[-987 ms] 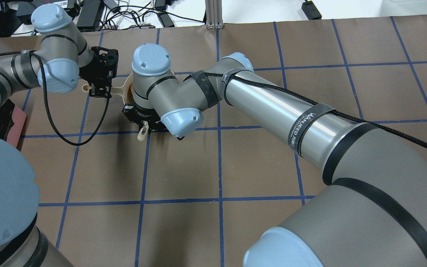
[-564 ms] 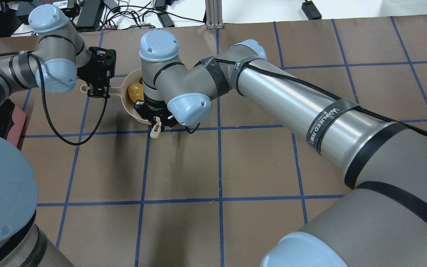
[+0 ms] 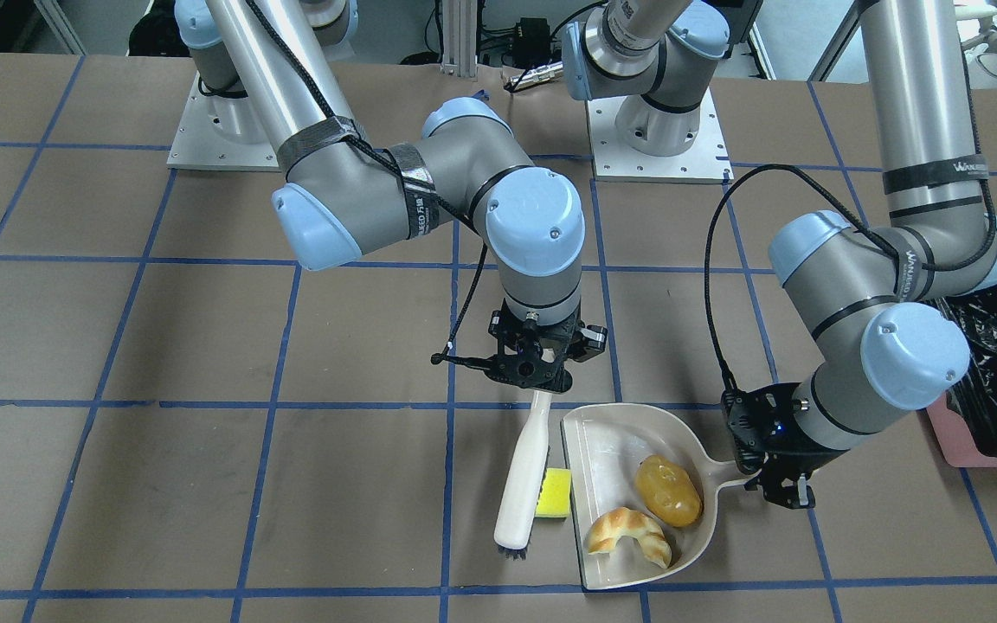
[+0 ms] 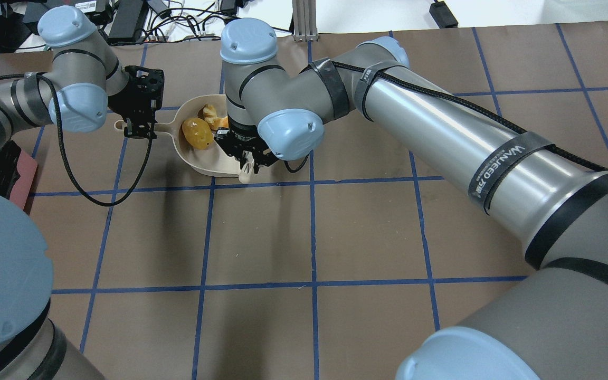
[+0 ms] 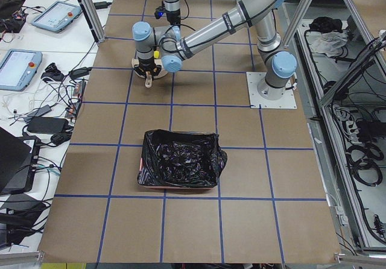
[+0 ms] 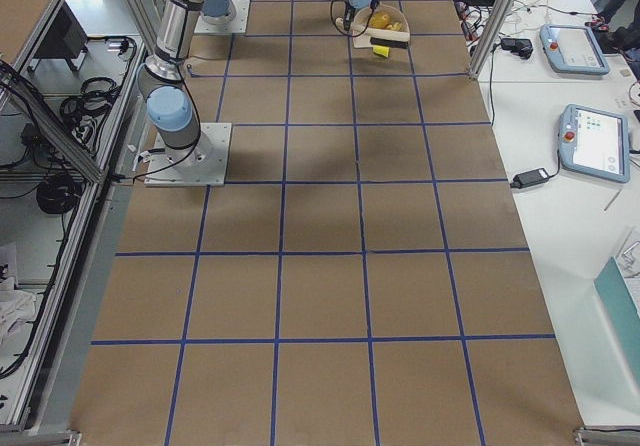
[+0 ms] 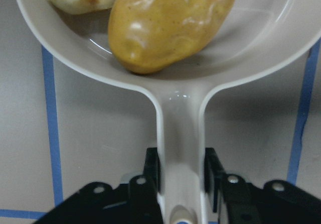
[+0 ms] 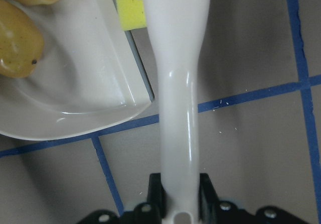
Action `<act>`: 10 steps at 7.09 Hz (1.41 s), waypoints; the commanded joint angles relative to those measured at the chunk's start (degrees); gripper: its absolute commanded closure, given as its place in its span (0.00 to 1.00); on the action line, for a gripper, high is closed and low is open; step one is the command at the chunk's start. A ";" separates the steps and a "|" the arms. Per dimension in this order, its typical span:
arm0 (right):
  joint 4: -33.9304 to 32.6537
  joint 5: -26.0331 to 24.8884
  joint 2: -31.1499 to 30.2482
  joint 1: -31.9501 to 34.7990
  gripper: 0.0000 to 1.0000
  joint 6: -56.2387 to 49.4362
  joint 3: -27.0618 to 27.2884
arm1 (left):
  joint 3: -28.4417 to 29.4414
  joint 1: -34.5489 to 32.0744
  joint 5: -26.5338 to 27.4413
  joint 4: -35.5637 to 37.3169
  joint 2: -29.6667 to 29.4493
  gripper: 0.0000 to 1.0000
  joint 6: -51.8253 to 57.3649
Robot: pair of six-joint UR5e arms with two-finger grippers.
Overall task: Sweep and dump trash into bin
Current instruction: 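Brush the remaining sponge into the dustpan with the right gripper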
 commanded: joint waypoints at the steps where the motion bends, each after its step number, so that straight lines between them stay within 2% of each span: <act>1: -2.41 0.36 1.61 0.98 1.00 1.51 -0.24 | 0.00 0.00 -0.09 0.00 0.02 0.74 -0.05; 2: -3.39 0.28 2.14 1.42 1.00 1.52 -0.42 | 0.00 0.00 -0.09 0.00 0.02 0.74 -0.05; 4: -0.08 -1.30 1.10 0.64 1.00 -1.80 -0.42 | 0.00 0.00 0.00 0.00 -0.07 0.74 -0.13; 5: 2.21 -4.26 1.09 0.38 1.00 -4.08 -0.51 | 0.00 -0.08 0.00 -0.09 0.02 0.74 -0.14; 7: 4.76 -5.69 0.05 -3.12 1.00 -9.17 -0.07 | -0.09 -0.08 0.00 -0.09 0.02 0.73 -0.14; 10: 5.56 -4.91 1.26 -4.29 1.00 -10.87 -0.24 | 0.00 -0.08 0.00 0.00 -0.25 0.73 -0.22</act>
